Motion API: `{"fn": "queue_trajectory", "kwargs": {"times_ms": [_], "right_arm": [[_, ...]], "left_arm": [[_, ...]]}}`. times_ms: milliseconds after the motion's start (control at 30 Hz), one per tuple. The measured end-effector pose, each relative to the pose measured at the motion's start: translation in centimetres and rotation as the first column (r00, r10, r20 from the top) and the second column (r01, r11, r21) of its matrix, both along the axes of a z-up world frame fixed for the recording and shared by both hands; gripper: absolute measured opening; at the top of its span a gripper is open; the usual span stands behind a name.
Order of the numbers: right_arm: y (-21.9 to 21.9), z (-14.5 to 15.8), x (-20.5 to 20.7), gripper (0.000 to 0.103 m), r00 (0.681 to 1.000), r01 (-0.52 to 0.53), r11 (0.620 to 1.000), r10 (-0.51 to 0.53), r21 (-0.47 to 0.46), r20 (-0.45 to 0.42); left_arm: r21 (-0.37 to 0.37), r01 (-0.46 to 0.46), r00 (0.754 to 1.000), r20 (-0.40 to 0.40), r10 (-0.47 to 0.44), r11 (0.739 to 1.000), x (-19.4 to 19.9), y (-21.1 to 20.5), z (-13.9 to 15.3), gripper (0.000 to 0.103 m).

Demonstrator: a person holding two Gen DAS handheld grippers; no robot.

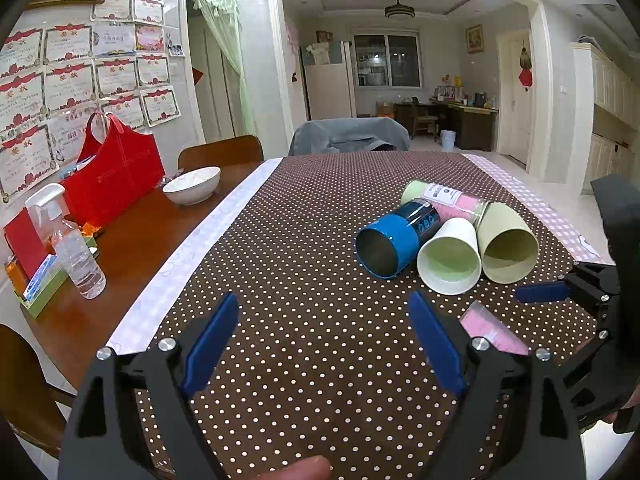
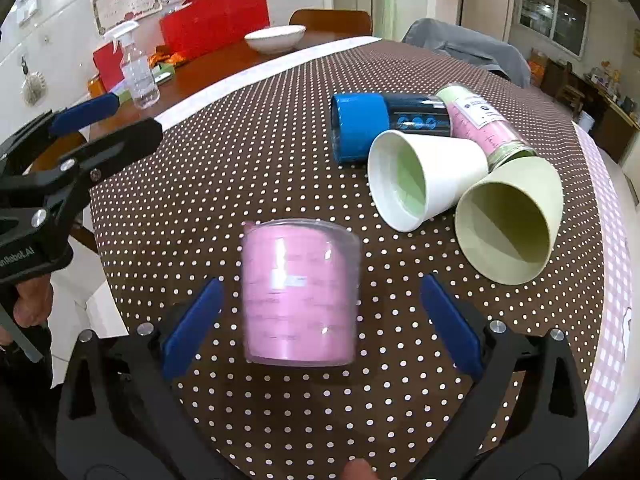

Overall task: Flip cup upside down
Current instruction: 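Lower the pink cup onto the tablecloth and open the right gripper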

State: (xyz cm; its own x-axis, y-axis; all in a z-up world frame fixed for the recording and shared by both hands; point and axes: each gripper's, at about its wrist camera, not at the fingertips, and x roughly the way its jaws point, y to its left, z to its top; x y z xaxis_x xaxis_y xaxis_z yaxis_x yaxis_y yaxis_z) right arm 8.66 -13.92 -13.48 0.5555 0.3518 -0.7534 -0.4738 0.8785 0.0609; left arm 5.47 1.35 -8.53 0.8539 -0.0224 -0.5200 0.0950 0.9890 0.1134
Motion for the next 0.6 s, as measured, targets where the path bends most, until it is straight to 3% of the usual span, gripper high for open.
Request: {"fn": "queue_trajectory", "kwargs": {"times_ms": [600], "right_arm": [[-1.8,2.6,-1.7,0.097,0.997,0.035,0.992,-0.044,0.119,0.071]], "left_arm": [[0.017,0.012,0.999,0.029,-0.013,1.0,-0.4,0.0,1.2,0.085]]}}
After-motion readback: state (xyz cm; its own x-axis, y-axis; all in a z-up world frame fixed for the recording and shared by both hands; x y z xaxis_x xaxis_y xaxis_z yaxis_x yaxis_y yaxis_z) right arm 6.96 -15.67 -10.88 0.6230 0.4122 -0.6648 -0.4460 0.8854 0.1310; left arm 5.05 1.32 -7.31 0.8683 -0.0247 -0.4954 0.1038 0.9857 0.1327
